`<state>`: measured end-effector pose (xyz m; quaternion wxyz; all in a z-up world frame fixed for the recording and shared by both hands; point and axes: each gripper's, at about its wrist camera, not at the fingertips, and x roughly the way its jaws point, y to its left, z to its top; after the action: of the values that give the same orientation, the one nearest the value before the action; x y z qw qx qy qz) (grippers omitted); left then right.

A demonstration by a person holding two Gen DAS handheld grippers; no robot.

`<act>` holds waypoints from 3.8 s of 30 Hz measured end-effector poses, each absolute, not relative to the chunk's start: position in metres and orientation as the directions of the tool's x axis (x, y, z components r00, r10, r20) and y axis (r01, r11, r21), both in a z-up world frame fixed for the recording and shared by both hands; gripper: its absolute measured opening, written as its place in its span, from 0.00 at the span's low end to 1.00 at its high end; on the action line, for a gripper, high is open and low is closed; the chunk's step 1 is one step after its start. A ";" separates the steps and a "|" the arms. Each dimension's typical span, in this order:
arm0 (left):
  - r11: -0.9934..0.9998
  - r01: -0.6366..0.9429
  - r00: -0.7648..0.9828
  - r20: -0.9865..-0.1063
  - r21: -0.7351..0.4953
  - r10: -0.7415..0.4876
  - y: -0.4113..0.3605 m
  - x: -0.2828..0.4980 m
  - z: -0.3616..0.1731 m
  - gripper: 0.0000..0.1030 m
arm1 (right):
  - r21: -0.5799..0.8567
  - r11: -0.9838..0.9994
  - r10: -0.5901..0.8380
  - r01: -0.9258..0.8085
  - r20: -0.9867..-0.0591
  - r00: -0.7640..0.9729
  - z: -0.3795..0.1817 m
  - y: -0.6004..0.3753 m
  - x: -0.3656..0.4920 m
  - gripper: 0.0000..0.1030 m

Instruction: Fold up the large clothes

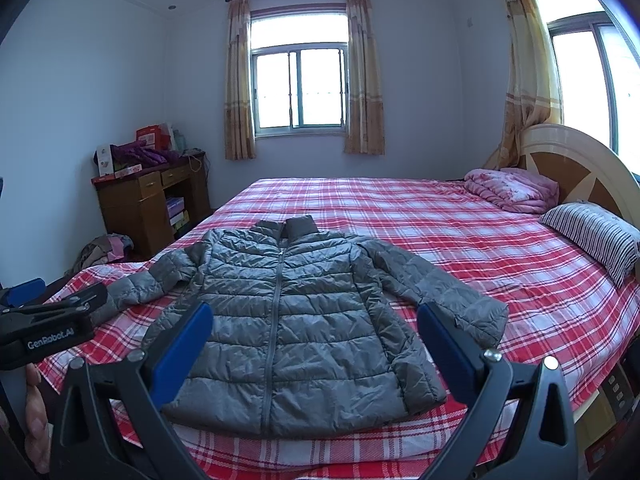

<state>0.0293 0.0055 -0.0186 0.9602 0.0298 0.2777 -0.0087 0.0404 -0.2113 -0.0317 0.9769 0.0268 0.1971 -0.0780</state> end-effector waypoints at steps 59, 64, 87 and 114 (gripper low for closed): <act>0.961 -0.136 0.748 -0.611 0.239 0.258 0.052 0.296 -0.119 0.99 | -0.061 0.932 -0.345 0.357 -0.446 0.826 -0.039 -0.373 0.207 0.15; 0.967 -0.125 0.745 -0.622 0.224 0.241 0.050 0.317 -0.118 0.99 | -0.143 0.960 -0.280 0.242 -0.432 0.857 -0.039 -0.308 0.236 0.15; 0.962 -0.122 0.715 -0.651 0.242 0.255 0.048 0.339 -0.120 0.99 | -0.187 0.964 0.036 -0.190 -0.616 0.787 -0.149 -0.156 0.253 0.83; 0.963 0.260 0.621 -0.776 0.072 -0.110 -0.129 0.377 -0.151 0.15 | 0.075 0.955 -0.149 0.288 -0.718 0.680 -0.216 -0.359 0.200 0.98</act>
<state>0.3765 -0.1290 -0.1513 0.8958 0.0891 0.4230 -0.1033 0.2003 -0.3594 -0.2162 0.9118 0.0910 0.3820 -0.1196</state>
